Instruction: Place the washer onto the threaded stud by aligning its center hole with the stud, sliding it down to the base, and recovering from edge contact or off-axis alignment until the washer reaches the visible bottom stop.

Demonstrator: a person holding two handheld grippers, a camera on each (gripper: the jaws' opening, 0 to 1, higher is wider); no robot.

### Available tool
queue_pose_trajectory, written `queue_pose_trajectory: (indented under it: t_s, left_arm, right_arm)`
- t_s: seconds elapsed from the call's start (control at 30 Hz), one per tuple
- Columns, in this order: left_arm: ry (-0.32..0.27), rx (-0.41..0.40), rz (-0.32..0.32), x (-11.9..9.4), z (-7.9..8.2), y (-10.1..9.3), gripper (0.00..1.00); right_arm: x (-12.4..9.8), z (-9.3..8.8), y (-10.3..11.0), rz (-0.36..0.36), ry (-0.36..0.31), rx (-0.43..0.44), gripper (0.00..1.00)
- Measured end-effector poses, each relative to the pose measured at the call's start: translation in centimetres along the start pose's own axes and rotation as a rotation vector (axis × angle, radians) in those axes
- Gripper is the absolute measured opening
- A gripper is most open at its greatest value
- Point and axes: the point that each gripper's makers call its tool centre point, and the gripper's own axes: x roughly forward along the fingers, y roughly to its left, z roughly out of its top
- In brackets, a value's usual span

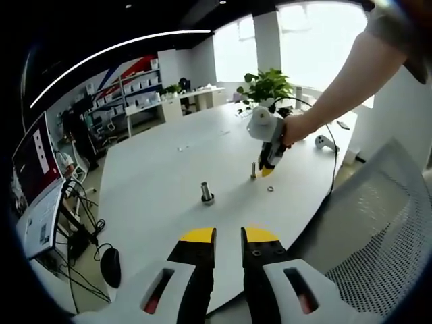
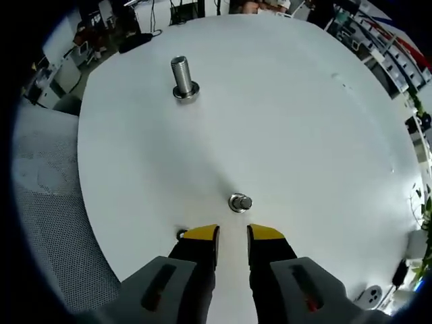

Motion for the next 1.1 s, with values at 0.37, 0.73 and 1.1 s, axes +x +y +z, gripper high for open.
queue_pose_trajectory:
  t_s: [0.37,0.73,1.1]
  left_arm:
    - [-0.005,0.019,-0.005,0.0,0.1,-0.2,0.13]
    - [-0.021,0.021,-0.003,-0.2,0.4,-0.2,0.12]
    - [-0.021,0.024,-0.005,-0.1,0.4,-0.3,0.12]
  right_arm:
    - [-0.2,-1.0,2.8,0.031,0.023,-0.039,0.19]
    - [-0.2,-2.0,3.7,0.049,0.056,-0.064,0.21]
    - [1.0,-2.2,4.7,0.065,0.053,-0.035,0.21]
